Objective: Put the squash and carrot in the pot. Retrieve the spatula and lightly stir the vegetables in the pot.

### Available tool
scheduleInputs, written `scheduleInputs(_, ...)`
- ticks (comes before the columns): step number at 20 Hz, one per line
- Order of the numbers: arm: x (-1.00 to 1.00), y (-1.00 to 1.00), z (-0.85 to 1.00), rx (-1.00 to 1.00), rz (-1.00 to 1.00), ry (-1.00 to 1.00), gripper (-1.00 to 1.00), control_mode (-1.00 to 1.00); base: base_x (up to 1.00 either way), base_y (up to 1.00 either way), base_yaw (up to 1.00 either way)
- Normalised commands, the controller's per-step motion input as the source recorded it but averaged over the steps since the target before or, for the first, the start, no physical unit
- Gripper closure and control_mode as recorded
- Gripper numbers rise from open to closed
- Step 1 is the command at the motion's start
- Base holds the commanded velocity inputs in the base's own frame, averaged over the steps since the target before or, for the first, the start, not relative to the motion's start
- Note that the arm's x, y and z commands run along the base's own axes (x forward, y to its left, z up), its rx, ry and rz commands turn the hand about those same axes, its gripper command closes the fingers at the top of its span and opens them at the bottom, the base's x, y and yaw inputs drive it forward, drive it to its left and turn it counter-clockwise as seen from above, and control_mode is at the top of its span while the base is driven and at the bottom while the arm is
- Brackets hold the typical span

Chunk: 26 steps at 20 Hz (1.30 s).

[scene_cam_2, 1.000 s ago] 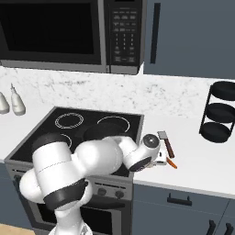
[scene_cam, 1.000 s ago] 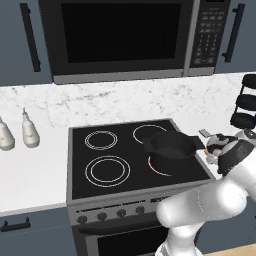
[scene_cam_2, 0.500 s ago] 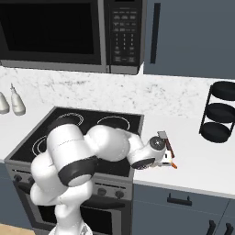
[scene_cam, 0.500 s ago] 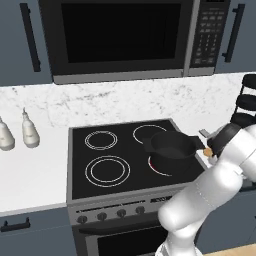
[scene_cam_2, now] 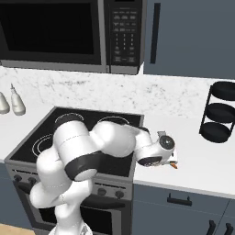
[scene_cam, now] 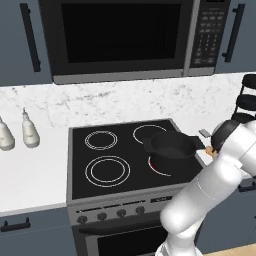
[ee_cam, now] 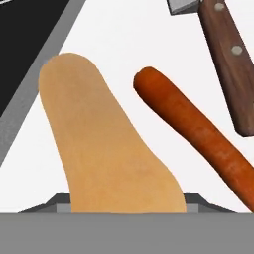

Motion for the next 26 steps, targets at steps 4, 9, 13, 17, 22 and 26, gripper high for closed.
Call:
scheduleInputs(4, -0.66, 0.0, 0.49, 0.04, 0.0, -0.12, 1.0, -1.0, 0.0, 0.0, 0.0)
scheduleInputs(9, -0.97, 0.0, 0.96, 0.02, 0.0, -0.14, 1.0, -1.0, 0.0, 0.0, 0.0)
scheduleInputs(13, -0.89, 0.18, 1.0, 0.0, 0.0, -0.06, 1.0, -1.0, 0.0, 0.0, 0.0)
scheduleInputs(17, -0.59, 0.83, 0.99, -0.01, 0.0, 0.0, 1.0, -1.0, 0.0, 0.0, 0.0)
scheduleInputs(22, -0.28, 1.0, 0.84, -0.07, 0.01, 0.0, 1.0, -1.0, 0.0, 0.0, 0.0)
scheduleInputs(26, 0.05, 1.0, 0.39, -0.1, 0.0, 0.05, 1.0, -1.0, 0.0, 0.0, 0.0)
